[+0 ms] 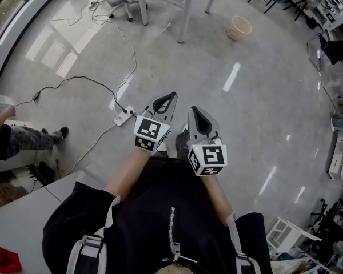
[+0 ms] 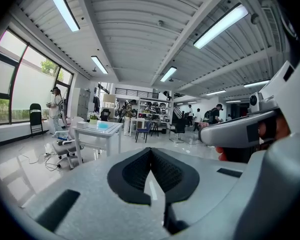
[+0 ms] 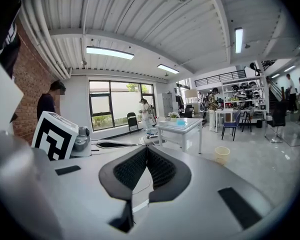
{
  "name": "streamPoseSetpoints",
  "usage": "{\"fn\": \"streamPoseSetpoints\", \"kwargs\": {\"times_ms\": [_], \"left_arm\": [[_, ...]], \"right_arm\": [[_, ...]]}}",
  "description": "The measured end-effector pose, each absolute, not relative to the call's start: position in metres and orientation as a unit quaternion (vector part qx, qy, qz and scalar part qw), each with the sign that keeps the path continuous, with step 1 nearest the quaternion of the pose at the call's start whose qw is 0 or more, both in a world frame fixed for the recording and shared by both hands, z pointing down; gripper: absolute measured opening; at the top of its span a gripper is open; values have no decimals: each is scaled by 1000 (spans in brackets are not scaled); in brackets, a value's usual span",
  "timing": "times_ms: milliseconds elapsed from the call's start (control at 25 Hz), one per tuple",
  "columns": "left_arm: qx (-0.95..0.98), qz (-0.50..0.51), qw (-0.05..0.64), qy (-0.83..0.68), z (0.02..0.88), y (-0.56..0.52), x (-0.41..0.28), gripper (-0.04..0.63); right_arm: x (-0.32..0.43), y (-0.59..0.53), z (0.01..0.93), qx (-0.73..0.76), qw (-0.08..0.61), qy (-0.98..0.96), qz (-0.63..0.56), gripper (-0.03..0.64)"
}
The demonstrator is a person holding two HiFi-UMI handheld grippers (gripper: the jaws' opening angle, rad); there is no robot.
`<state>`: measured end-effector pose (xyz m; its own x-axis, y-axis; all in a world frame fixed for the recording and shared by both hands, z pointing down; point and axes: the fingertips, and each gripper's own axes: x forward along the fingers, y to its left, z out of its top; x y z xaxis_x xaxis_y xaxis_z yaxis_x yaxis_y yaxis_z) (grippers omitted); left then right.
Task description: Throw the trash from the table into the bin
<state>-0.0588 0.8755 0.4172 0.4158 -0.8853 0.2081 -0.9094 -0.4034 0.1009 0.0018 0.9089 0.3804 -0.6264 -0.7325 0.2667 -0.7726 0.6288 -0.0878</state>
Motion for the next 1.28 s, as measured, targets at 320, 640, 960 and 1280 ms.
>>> {"fn": "streamPoseSetpoints", "kwargs": {"times_ms": [320,640,960,1280], "left_arm": [[834,70,103,-538,419,845,-54,5],[827,80,109,-545,420,792,-37,5],[816,84,122,-558,416,730,-6,5],[808,89,121,-570,413,683,27,5]], "right_arm": [[5,876,382,415,100,-898,108,9],[23,820,383,403,102,-902,114,9],[51,756,379,376,114,-912,121,9],[87,705,379,355,110,-920,123,9]]}}
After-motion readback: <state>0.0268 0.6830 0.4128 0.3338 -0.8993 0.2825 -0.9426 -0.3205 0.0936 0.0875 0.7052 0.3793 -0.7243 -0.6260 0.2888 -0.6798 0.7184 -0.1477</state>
